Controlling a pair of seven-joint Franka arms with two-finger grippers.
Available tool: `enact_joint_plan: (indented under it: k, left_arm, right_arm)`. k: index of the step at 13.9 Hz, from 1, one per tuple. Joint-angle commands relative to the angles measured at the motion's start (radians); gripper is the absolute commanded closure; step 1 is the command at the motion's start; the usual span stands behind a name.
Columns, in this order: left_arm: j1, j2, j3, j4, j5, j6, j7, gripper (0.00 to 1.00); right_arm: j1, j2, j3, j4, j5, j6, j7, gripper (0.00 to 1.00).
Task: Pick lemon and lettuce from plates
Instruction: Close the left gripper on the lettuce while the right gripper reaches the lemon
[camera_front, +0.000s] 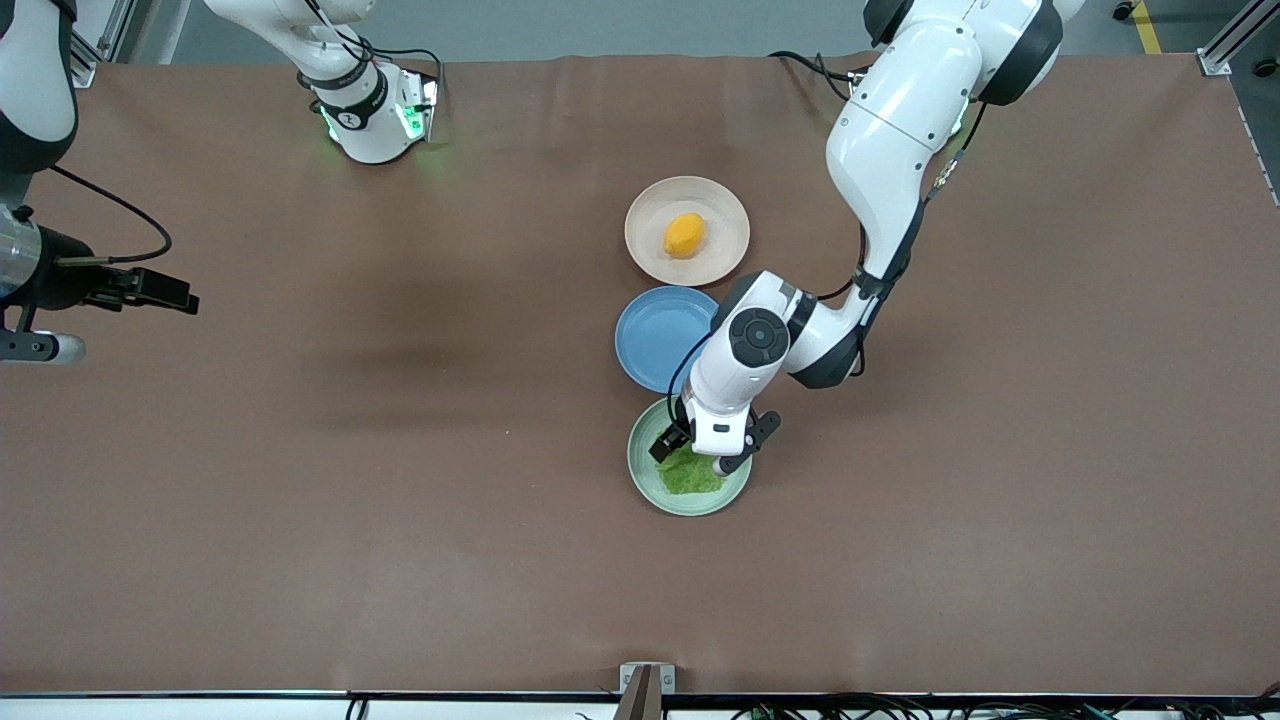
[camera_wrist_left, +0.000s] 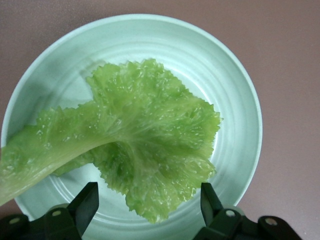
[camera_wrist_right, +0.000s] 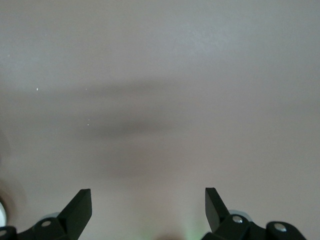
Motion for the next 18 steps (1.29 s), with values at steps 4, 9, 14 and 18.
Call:
enact_joint_plan:
  k: [4,9,14,18]
  left_arm:
    - [-0.01,0.007,0.013,0.009,0.029,-0.004,-0.029,0.19]
    - [-0.005,0.007,0.012,0.005,0.029,-0.006,-0.029,0.41]
    - [-0.002,0.007,0.012,0.003,0.029,-0.006,-0.029,0.69]
    - [-0.002,0.006,0.012,0.003,0.031,-0.006,-0.027,0.86]
  right_arm:
    - [0.137,-0.074,0.009,-0.102,0.022,-0.006,0.316,0.0]
    - [0.319,-0.232,0.009,-0.33,0.074,0.125,0.605,0.0]
    - [0.569,-0.269,0.011,-0.501,0.075,0.328,0.979,0.0]
    - [0.756,-0.218,0.011,-0.565,0.073,0.52,1.225,0.0]
